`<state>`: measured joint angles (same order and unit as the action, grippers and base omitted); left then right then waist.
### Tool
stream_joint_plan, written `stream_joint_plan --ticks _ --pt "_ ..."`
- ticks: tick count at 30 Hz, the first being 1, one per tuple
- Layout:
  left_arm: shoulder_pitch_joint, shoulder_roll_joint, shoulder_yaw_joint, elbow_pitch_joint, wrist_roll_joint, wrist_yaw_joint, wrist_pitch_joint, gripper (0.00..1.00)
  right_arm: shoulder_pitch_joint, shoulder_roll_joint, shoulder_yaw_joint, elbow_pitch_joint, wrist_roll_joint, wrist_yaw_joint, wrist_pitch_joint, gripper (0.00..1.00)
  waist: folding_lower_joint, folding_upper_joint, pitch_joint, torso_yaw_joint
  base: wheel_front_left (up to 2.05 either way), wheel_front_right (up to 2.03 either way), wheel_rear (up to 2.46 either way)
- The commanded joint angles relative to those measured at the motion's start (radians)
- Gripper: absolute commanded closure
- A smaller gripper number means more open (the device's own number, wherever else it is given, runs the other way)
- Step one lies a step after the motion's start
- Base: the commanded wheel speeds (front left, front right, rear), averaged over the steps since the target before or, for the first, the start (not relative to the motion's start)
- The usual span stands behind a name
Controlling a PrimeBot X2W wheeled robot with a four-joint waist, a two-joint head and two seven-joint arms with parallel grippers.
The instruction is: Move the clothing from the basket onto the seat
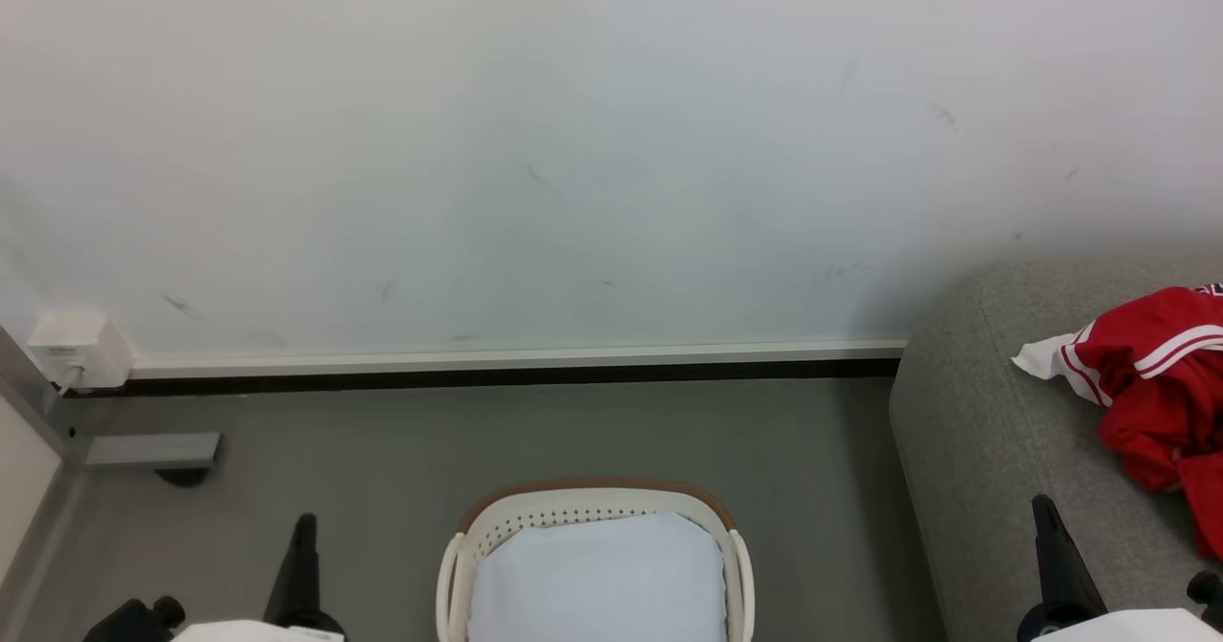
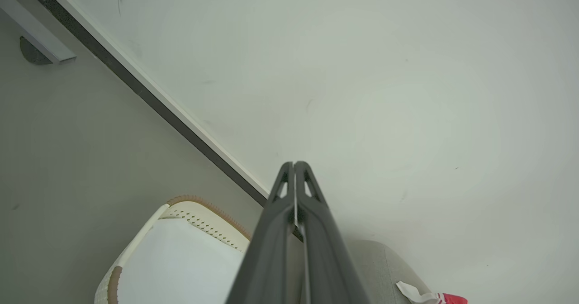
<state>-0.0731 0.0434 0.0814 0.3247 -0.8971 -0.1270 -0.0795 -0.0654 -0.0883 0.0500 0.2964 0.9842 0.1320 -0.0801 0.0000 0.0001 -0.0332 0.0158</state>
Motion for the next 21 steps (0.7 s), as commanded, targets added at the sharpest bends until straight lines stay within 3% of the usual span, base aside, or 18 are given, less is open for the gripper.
stream_joint_plan --ticks 1,21 --pt "-0.023 0.007 0.003 -0.015 -0.031 -0.002 0.008 1.00 -0.031 0.001 -0.013 -0.014 0.029 -0.001 0.007 1.00 0.0000 -0.0001 0.001 0.000 0.00 0.00 0.00" --pt "-0.030 0.008 0.014 -0.037 -0.242 -0.003 0.065 1.00 -0.037 0.010 -0.059 -0.028 0.212 -0.001 0.063 1.00 0.0000 -0.0001 0.009 -0.004 0.00 0.00 0.00"
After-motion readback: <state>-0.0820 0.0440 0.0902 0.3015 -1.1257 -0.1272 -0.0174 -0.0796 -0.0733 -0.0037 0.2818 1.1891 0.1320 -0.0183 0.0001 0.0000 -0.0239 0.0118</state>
